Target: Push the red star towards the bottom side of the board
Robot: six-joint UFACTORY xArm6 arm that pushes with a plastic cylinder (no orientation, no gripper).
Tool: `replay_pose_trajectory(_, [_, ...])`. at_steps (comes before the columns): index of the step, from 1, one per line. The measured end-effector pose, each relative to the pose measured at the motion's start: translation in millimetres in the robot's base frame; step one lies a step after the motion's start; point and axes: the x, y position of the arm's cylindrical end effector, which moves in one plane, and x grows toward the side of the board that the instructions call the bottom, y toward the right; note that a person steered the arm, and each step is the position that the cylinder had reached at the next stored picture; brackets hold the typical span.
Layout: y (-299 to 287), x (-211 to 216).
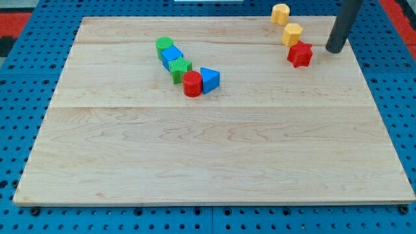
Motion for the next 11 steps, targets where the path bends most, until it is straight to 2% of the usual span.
replay_pose_trajectory(2, [-39,-3])
replay_pose_trajectory(3, [-44,12])
replay_pose_trajectory(5, [-49,46])
replay_pose_trajectory(8, [-41,68])
replay_pose_trajectory(11, [89,68])
